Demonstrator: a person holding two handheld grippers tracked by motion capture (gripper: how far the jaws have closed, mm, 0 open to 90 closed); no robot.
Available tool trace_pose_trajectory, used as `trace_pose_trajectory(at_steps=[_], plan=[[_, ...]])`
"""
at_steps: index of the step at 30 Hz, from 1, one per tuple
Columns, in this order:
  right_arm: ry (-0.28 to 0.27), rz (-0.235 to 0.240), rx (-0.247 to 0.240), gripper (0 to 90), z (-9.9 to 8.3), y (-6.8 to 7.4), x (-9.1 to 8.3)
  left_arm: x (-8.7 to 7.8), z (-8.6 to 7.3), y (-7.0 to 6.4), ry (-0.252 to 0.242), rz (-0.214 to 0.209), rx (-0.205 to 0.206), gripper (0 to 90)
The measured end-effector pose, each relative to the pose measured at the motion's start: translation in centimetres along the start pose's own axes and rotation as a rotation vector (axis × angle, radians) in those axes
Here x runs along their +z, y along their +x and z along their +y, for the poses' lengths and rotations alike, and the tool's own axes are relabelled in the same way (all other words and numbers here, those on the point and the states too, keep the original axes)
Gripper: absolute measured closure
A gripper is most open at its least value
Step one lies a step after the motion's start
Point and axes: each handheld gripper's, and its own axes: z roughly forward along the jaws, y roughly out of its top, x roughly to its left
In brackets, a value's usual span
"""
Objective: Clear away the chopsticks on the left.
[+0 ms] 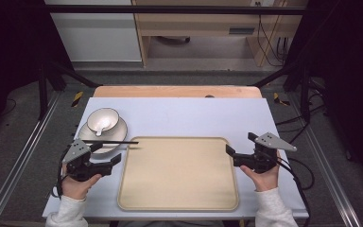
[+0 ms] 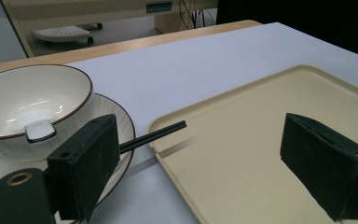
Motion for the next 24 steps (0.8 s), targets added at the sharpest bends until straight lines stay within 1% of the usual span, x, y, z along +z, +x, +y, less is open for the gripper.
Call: trace_pose_trajectory(at_steps=[4,7,9,12,13,14,15,19,20,24], plan=[[0.007,-0.005,-0.006,3.7,-0.1,-0.1,0.0,-0.4,-0.1,0.4,0.0,0.005,0.002,11.7],[0.009,-0.008,-0.003,3.8,0.0,-0.1,-0.1,-0.7,-0.4,0.9,0.01,-0.001,0.002,12.1],[0.011,-0.007,-0.005,4.0,0.0,0.0,-0.2,-0.9,-0.6,1.3,0.024,-0.009,-0.002,13.5],[0.018,0.0,-0.009,4.2,0.0,0.0,-0.1,-1.1,-0.8,1.8,0.05,0.0,0.011,13.8],[0.022,0.002,-0.011,4.3,0.1,0.2,-0.1,-1.1,-0.9,2.1,0.063,0.006,0.021,14.2],[0.021,0.001,-0.017,4.3,0.1,0.3,0.0,-1.3,-1.1,2.6,0.076,0.006,0.022,14.3],[0.025,0.003,-0.023,4.3,0.1,0.5,0.0,-1.3,-1.1,2.6,0.076,0.006,0.022,14.7],[0.032,0.014,-0.021,4.3,0.2,0.8,0.2,-1.5,-1.6,3.9,0.12,0.022,0.019,17.1],[0.035,0.018,-0.032,4.3,0.3,0.9,0.3,-1.6,-1.7,4.2,0.129,0.022,0.014,17.6],[0.033,0.026,-0.034,4.2,0.5,1.2,0.3,-1.5,-2.1,5.6,0.147,0.04,-0.004,19.1]])
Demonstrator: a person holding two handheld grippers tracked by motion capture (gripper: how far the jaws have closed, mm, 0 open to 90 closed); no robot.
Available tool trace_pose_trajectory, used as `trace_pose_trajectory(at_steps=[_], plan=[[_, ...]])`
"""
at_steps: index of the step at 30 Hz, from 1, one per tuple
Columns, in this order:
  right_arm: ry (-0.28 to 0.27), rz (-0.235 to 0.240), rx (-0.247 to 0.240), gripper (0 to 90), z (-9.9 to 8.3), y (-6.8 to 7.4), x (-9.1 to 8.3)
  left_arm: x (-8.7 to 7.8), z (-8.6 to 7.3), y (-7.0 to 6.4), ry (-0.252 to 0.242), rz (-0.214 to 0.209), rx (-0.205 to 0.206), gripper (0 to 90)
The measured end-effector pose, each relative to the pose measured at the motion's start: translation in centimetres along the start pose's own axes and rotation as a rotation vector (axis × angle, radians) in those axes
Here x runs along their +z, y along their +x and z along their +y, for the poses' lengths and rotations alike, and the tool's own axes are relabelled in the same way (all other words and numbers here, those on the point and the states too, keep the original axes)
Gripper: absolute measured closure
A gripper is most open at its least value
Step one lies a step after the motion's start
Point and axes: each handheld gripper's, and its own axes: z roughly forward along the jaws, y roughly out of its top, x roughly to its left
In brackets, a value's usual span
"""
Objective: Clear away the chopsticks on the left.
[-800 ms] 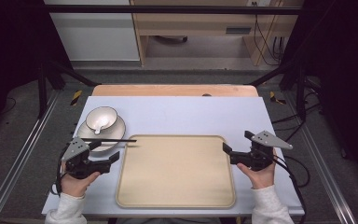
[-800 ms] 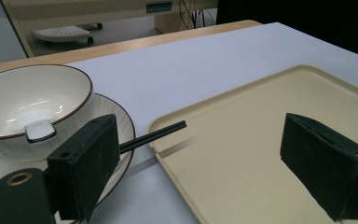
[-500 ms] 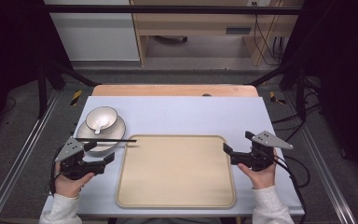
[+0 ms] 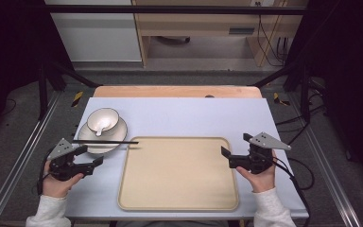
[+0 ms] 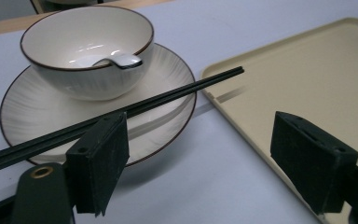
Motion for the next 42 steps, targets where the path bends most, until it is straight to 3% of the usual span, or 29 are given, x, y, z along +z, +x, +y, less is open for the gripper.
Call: trace_pose_trajectory(at_steps=[6,15,24,36,42], plan=[[-0.006,0.014,-0.02,4.2,0.6,0.8,0.2,1.0,0.0,1.4,0.032,0.031,0.013,24.2],[-0.003,0.011,-0.025,4.4,0.7,0.9,0.3,4.0,0.5,2.3,0.114,0.098,0.081,28.1],[-0.002,0.014,-0.024,4.6,0.8,0.8,0.4,5.4,0.5,3.2,0.116,0.146,0.107,39.2],[0.01,0.017,-0.024,4.7,0.6,0.9,0.6,6.2,0.5,3.4,0.125,0.153,0.143,52.7],[0.014,0.018,-0.022,4.7,0.6,1.0,0.7,6.4,0.3,3.4,0.133,0.145,0.152,54.2]])
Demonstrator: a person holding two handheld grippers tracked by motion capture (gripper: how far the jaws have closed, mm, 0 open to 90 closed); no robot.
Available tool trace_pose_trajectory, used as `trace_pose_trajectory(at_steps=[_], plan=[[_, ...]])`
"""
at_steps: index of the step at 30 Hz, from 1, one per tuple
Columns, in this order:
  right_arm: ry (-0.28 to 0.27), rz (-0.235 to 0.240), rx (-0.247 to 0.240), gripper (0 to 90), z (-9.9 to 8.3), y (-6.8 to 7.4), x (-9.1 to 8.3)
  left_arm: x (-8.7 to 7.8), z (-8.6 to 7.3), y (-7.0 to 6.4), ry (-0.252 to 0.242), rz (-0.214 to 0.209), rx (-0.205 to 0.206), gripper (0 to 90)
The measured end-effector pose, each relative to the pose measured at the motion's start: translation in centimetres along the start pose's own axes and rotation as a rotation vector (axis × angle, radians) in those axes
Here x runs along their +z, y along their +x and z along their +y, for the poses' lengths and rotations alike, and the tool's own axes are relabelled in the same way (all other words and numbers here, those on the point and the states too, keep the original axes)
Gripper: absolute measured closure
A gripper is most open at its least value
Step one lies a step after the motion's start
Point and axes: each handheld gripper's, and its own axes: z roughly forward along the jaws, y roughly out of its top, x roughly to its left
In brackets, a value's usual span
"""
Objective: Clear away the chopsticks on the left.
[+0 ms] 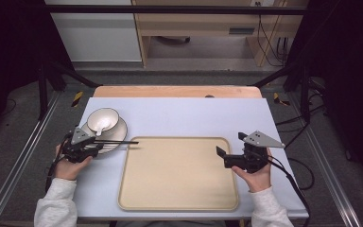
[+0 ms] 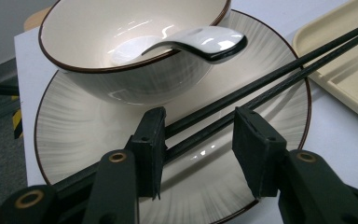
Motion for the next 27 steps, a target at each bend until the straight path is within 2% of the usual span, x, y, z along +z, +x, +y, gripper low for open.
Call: trace_pose_trajectory(at_steps=[1,14,27], plan=[[0.0,0.002,0.002,4.7,0.0,0.0,0.0,0.0,0.0,0.0,0.004,-0.006,0.002,57.3],[-0.003,-0.001,0.001,4.7,0.0,0.0,-0.1,-0.3,0.1,-0.6,0.033,-0.043,0.026,68.8],[-0.012,-0.01,0.004,4.0,0.2,-0.3,-0.5,-0.4,0.2,-1.1,0.064,-0.066,0.04,75.9]])
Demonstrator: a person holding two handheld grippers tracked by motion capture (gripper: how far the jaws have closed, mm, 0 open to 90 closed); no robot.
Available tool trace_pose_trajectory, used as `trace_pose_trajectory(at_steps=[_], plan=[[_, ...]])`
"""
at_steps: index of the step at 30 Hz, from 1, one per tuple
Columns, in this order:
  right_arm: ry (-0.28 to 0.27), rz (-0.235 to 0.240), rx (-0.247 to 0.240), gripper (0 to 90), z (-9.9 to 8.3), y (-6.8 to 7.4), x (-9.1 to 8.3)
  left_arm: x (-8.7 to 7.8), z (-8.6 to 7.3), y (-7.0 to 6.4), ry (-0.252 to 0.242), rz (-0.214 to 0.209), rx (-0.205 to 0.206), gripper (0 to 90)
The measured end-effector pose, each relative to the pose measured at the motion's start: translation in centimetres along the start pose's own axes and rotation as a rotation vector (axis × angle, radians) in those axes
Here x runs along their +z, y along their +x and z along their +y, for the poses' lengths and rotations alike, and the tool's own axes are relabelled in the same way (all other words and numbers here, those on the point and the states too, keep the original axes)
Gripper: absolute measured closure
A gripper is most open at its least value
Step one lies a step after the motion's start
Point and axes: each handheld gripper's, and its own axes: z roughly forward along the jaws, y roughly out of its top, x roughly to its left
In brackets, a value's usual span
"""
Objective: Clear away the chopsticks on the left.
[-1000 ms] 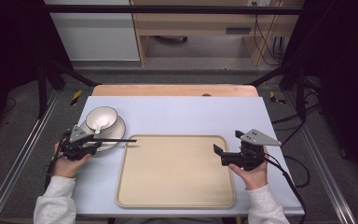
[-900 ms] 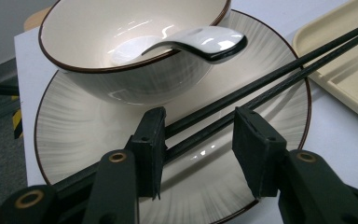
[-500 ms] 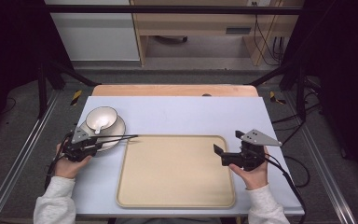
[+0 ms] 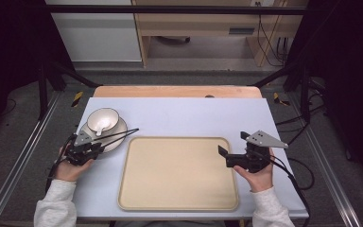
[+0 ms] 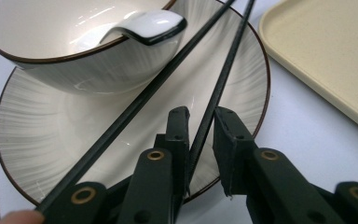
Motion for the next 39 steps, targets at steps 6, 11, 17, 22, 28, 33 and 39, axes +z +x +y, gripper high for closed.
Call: trace_pose_trajectory(at_steps=[6,11,17,22,28,33,39], plan=[[0.003,0.0,0.004,3.9,-0.1,-0.1,0.0,0.0,0.2,-0.4,0.01,0.002,0.01,80.4],[0.006,-0.001,0.002,4.0,-0.1,-0.1,0.1,0.0,0.2,-0.4,0.015,-0.004,0.01,84.2],[0.009,0.001,0.001,4.0,-0.2,-0.1,0.2,0.1,0.4,-0.5,0.011,-0.01,-0.011,83.6],[0.009,0.005,0.003,4.0,-0.1,-0.1,0.2,0.5,0.9,-0.6,0.011,-0.004,-0.044,78.8],[0.009,0.008,0.005,4.0,-0.1,-0.1,0.2,1.3,0.9,-0.6,0.026,-0.009,-0.084,81.3],[0.014,0.008,0.007,4.0,-0.1,-0.1,0.2,1.3,1.0,-0.7,0.022,-0.014,-0.091,84.9],[0.017,0.004,0.005,3.8,-0.2,-0.1,0.3,1.1,1.1,-1.0,0.015,-0.021,-0.102,85.1]])
